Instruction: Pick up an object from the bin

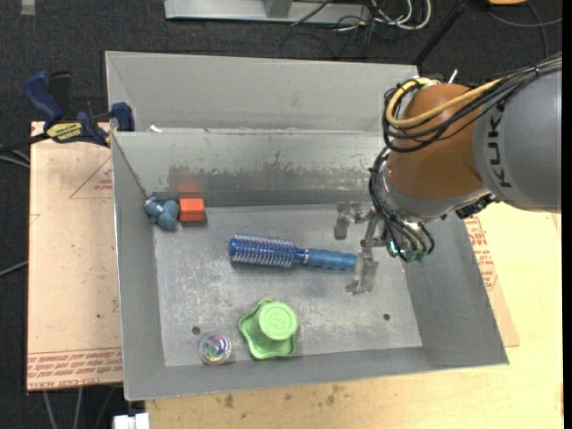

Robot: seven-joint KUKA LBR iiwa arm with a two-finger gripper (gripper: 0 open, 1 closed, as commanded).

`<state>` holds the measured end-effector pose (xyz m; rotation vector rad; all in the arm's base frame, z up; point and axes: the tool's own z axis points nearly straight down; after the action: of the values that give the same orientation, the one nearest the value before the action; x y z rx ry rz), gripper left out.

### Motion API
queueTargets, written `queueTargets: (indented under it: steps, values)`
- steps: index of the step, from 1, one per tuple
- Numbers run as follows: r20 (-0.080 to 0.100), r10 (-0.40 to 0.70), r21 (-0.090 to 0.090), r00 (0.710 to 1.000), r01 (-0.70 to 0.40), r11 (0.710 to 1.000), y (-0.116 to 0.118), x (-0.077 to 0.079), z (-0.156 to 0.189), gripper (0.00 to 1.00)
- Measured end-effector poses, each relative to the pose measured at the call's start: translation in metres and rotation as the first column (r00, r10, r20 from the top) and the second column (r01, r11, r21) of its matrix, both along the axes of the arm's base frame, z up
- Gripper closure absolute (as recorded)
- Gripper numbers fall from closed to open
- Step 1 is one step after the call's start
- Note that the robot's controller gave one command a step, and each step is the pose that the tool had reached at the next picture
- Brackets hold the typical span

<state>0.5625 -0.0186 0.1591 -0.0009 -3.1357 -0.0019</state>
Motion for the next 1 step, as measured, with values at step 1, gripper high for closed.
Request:
queueTargets:
  steps: [1]
  values:
    - [0.001, -0.102, 0.001, 0.995, 0.102, 0.995, 0.034, 0.0118, -0.0788, 0.0]
